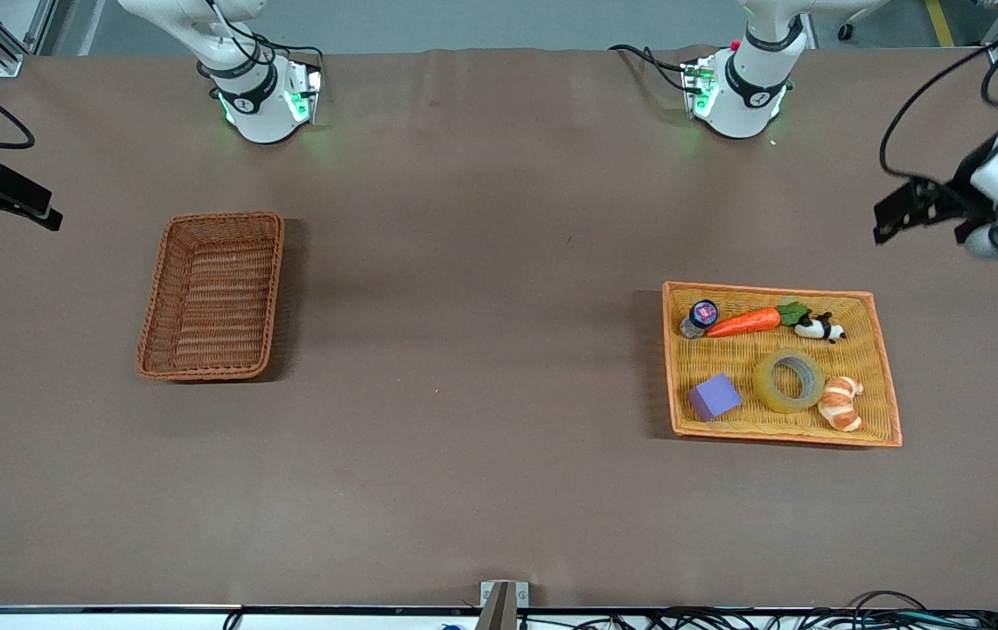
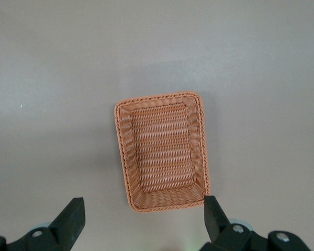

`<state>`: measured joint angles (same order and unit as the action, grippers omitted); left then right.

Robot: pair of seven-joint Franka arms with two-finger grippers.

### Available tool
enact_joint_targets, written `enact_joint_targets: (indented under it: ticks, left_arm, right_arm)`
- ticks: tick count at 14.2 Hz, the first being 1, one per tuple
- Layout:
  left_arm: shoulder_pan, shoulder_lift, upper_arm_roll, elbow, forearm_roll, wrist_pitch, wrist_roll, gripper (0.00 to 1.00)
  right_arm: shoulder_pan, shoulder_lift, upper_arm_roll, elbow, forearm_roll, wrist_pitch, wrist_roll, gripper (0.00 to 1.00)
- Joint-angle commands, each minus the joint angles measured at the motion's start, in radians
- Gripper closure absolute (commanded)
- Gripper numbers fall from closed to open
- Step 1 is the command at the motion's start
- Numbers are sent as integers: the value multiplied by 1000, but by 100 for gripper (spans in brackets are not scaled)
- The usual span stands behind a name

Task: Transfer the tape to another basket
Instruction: 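Lower the left gripper over the tape roll in the orange tray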

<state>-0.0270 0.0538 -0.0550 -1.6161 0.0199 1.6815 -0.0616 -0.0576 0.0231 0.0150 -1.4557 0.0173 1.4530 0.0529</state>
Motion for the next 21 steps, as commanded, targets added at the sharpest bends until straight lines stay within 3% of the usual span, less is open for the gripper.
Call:
enact_joint_targets:
  ticks: [1,10,15,17,21]
  left_arm:
    - [2,61,9,-114,-15,191,2,0]
    - [73,299,9,-347,41,674,-1,0]
    - [108,371,9,-378,41,760,-1,7]
    - [110,403,9,-377,40,791,-4,15]
    - [116,436,7,-369,29,808,-46,53]
  right_arm:
    - [-19,12,10,17,15,10,-4,0]
    - [-22,11,10,14,21,6,-4,0]
    - [-24,11,8,14,21,3,-4,0]
    - [-22,11,10,15,21,1,-5,0]
    - [-24,11,8,15,21,0,-5,0]
